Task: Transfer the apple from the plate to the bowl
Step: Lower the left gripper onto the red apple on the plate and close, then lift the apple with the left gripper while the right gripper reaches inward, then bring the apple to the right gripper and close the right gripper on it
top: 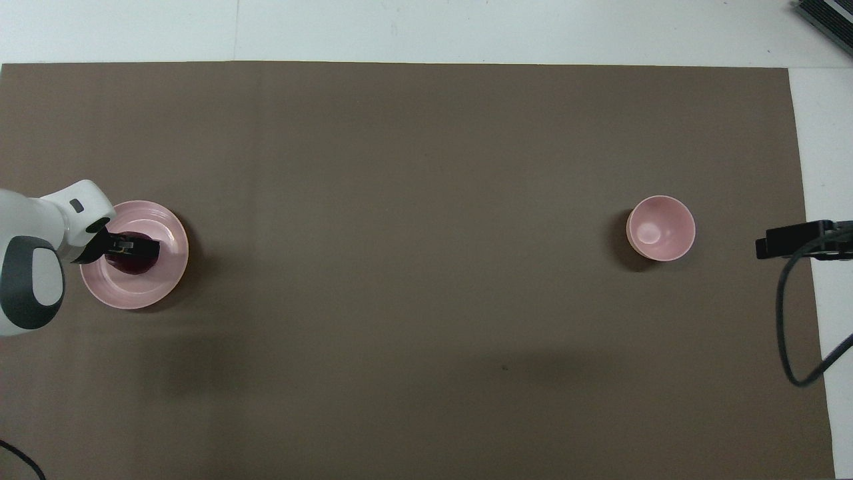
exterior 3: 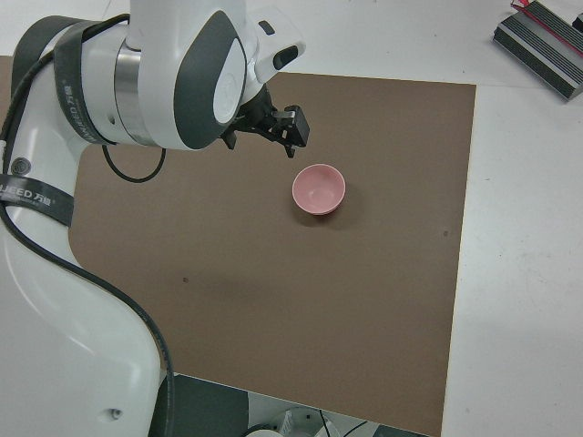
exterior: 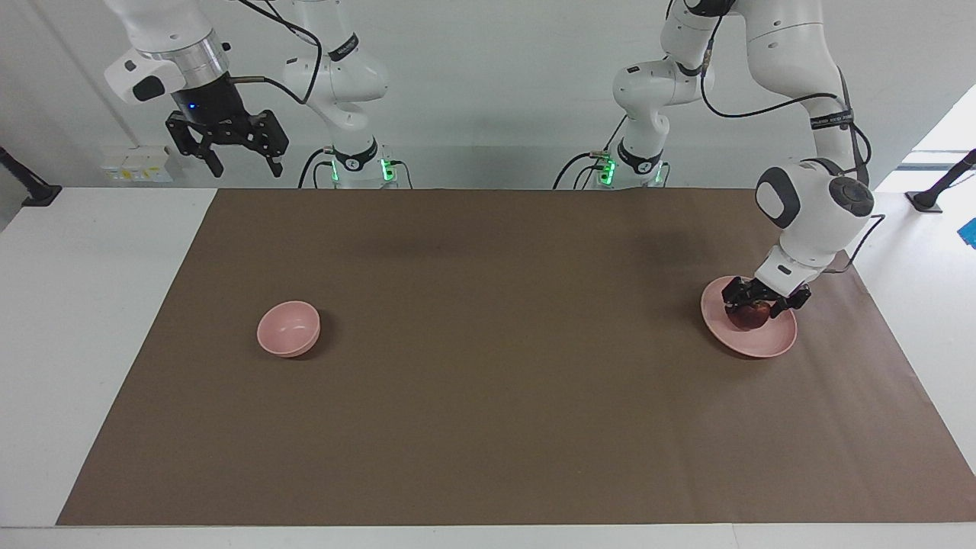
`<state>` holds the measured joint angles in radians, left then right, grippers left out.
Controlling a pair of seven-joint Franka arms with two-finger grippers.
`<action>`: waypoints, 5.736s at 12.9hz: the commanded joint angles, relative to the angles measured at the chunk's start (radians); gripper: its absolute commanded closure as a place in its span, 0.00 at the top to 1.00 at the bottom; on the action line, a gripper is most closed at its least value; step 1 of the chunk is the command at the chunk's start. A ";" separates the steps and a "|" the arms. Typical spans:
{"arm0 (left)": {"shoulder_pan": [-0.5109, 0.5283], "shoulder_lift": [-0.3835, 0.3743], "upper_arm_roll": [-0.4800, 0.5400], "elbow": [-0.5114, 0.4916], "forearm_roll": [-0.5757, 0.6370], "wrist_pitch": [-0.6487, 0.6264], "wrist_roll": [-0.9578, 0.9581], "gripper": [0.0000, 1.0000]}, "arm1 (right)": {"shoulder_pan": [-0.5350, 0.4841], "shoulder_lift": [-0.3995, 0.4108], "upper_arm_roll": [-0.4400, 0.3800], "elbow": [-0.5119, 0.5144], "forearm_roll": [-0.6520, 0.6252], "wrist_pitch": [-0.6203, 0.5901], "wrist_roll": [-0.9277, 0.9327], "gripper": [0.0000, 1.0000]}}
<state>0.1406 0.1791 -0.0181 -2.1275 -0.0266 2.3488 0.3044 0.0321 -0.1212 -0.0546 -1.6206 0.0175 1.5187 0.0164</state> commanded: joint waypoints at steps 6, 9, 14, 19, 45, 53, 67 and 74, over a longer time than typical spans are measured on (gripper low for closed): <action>0.001 0.016 0.000 0.024 -0.012 -0.051 0.013 0.00 | -0.012 -0.017 0.004 -0.021 0.025 0.012 0.008 1.00; -0.003 0.048 0.000 0.113 -0.015 -0.135 0.005 0.00 | -0.012 -0.017 0.005 -0.019 0.025 0.008 0.007 1.00; -0.006 0.082 -0.003 0.286 -0.136 -0.380 -0.014 0.00 | 0.005 -0.012 0.038 0.001 0.030 0.003 0.007 1.00; -0.027 0.083 -0.013 0.392 -0.301 -0.603 -0.186 0.00 | 0.003 -0.020 0.029 -0.031 0.131 -0.003 -0.053 1.00; -0.251 0.037 -0.022 0.301 -0.916 -0.708 -0.924 0.00 | 0.084 0.092 0.033 -0.364 0.987 0.305 -0.369 1.00; -0.337 0.031 -0.136 0.284 -1.280 -0.536 -1.263 0.00 | 0.170 0.086 0.033 -0.429 1.209 0.387 -0.331 1.00; -0.438 -0.018 -0.309 0.213 -1.544 -0.252 -1.302 0.00 | 0.160 0.081 0.032 -0.433 1.231 0.319 -0.247 1.00; -0.438 -0.018 -0.309 0.212 -1.547 -0.218 -1.302 0.00 | 0.091 0.080 0.029 -0.430 1.205 0.184 -0.269 1.00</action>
<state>-0.2830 0.1787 -0.3384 -1.8920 -1.5568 2.0897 -0.9872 0.1494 -0.0123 -0.0352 -2.0363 1.2322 1.7416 -0.2536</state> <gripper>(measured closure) 0.264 0.000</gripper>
